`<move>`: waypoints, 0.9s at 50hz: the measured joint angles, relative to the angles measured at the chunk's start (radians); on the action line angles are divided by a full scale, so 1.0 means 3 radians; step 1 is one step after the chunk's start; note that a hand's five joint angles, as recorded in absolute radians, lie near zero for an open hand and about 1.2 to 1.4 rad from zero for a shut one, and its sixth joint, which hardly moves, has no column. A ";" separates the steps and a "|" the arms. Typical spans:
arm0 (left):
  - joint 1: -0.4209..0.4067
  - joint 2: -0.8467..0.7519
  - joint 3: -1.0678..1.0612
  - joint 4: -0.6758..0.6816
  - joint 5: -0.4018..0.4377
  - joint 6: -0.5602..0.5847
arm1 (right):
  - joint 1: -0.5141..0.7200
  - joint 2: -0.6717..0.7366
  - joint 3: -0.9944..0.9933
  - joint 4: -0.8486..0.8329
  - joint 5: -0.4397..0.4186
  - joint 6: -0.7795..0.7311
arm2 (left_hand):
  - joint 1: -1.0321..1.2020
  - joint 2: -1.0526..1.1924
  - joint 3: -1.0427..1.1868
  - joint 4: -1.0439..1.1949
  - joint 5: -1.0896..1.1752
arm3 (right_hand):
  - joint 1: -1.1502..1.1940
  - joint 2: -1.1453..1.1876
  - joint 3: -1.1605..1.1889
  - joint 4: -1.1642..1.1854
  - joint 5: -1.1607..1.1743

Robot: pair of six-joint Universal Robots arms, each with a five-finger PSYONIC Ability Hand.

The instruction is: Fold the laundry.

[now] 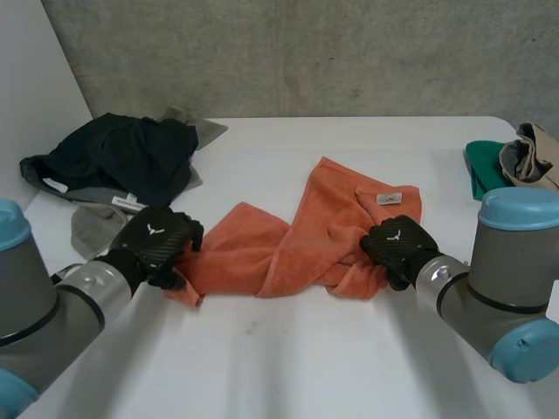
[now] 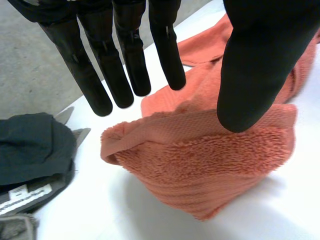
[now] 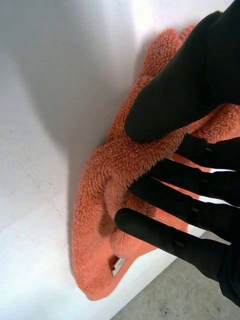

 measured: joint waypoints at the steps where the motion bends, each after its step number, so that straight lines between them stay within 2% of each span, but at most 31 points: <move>1: 0.0063 0.0037 -0.0055 -0.0010 0.0122 0.0015 | -0.0004 0.0005 0.0013 0.0014 0.0000 -0.0007 | -0.0276 -0.0270 -0.0266 -0.0265 -0.0269 | 0.0000 0.0000 0.0000 0.0000 0.0000; 7: 0.0225 0.0041 -0.0176 -0.0012 0.0411 0.0139 | -0.0011 0.0046 0.0038 0.0047 -0.0002 -0.0042 | -0.0375 -0.0386 -0.0391 -0.0386 -0.0406 | 0.0000 0.0000 0.0000 0.0000 0.0000; 14: 0.0352 -0.0144 -0.0212 0.0021 0.0512 0.0511 | -0.0009 0.0097 0.0023 0.0054 -0.0008 -0.0092 | -0.0376 -0.0388 -0.0393 -0.0386 -0.0406 | 0.0000 0.0000 0.0003 0.0000 0.0000; 16: 0.0370 -0.0206 -0.0201 0.0057 0.0518 0.0623 | -0.0004 0.0114 0.0010 0.0054 -0.0008 -0.0108 | -0.0029 -0.0059 -0.0071 -0.0086 -0.0098 | 0.0000 0.0000 0.0015 0.0000 0.0000; 20: 0.0366 -0.0318 -0.0147 0.0182 0.0520 0.0750 | 0.0013 0.0133 -0.0001 0.0067 -0.0002 -0.0149 | 0.1314 0.1208 0.1171 0.1218 0.1187 | 0.0000 0.0000 0.0017 0.0000 0.0000; 23: 0.0327 -0.0360 -0.0090 0.0274 0.0501 0.0732 | 0.0027 0.0100 0.0021 0.0146 0.0008 -0.0197 | 0.1374 0.1455 0.1415 0.1463 0.1349 | 0.0000 0.0000 0.0016 0.0000 0.0000; 30: 0.0191 -0.0278 0.0070 0.0383 0.0322 0.0321 | 0.0027 -0.0265 0.0235 0.0832 0.0075 -0.0523 | 0.1375 0.1479 0.1442 0.1486 0.1349 | 0.0000 0.0000 0.0016 0.0000 0.0012; 31: 0.0166 -0.0214 0.0120 0.0388 0.0243 0.0142 | 0.0022 -0.0327 0.0268 0.0952 0.0081 -0.0587 | 0.1375 0.1479 0.1442 0.1486 0.1349 | 0.0000 0.0000 0.0016 0.0000 0.0012; 32: 0.0153 -0.0172 0.0155 0.0387 0.0188 0.0023 | 0.0009 -0.0524 0.0367 0.1322 0.0087 -0.0789 | 0.1375 0.1479 0.1442 0.1487 0.1349 | 0.0000 0.0000 0.0016 0.0000 0.0012; 35: 0.0135 -0.0093 0.0246 0.0381 0.0065 -0.0226 | 0.0009 -0.0716 0.0431 0.1596 0.0067 -0.0944 | 0.1375 0.1479 0.1442 0.1492 0.1349 | -0.0041 -0.0078 -0.0089 -0.0111 -0.0053; 37: 0.0125 -0.0032 0.0372 0.0355 -0.0080 -0.0487 | 0.0026 -0.0891 0.0445 0.1737 0.0033 -0.1007 | 0.1375 0.1479 0.1442 0.1501 0.1349 | -0.0635 -0.0835 -0.0851 -0.0878 -0.0787; 38: 0.0122 -0.0012 0.0446 0.0331 -0.0151 -0.0601 | 0.0040 -0.0976 0.0418 0.1747 0.0016 -0.0984 | 0.1375 0.1479 0.1442 0.1501 0.1349 | -0.1184 -0.1348 -0.1353 -0.1384 -0.1312; 41: 0.0113 0.0014 0.0665 0.0216 -0.0332 -0.0855 | 0.0055 -0.1131 0.0273 0.1623 -0.0002 -0.0773 | 0.1375 0.1479 0.1443 0.1501 0.1349 | -0.2075 -0.2288 -0.2310 -0.2308 -0.2274; 45: 0.0084 0.0033 0.0963 -0.0014 -0.0495 -0.1082 | 0.0024 -0.1218 0.0003 0.1361 0.0006 -0.0365 | 0.1375 0.1479 0.1457 0.1501 0.1349 | -0.2527 -0.2729 -0.2782 -0.2841 -0.2799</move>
